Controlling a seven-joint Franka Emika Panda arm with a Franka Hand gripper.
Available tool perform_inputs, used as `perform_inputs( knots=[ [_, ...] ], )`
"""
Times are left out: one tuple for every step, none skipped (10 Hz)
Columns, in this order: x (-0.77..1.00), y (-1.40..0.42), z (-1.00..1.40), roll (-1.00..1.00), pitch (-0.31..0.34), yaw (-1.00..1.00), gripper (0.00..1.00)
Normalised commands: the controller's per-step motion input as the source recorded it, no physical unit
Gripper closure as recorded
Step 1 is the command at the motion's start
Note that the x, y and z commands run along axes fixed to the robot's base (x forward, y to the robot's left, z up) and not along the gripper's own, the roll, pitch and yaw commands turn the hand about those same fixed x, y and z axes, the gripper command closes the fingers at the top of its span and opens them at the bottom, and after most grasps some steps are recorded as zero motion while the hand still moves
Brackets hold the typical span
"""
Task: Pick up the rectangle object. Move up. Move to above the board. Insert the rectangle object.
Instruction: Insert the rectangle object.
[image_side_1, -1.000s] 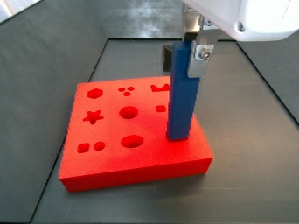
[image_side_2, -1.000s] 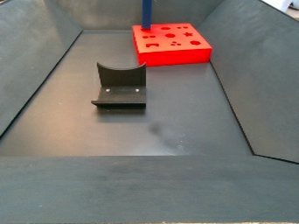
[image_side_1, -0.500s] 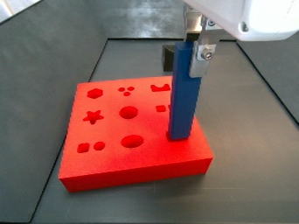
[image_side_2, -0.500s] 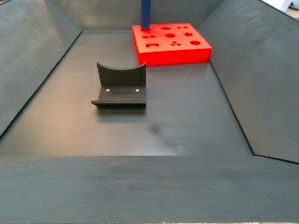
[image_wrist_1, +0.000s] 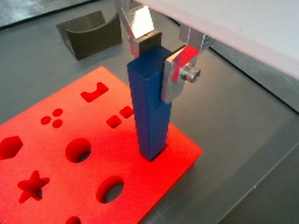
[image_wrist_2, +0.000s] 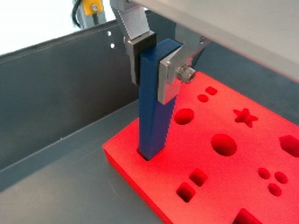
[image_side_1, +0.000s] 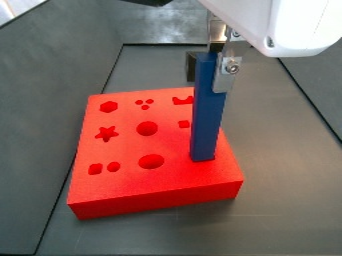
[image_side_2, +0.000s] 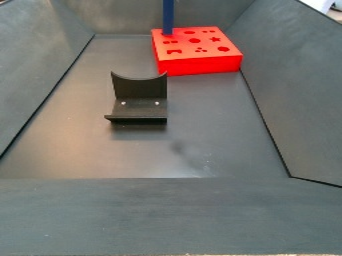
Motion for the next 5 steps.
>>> perform_inputs(
  knots=[
    [0.0, 0.0, -0.09, 0.0, -0.003, 0.0, 1.0],
    [0.0, 0.0, -0.09, 0.0, -0.006, 0.0, 1.0],
    [0.0, 0.0, -0.1, 0.0, -0.009, 0.0, 1.0],
    [0.0, 0.0, -0.1, 0.0, -0.004, 0.0, 1.0],
    [0.0, 0.0, -0.11, 0.0, -0.004, 0.0, 1.0]
  ],
)
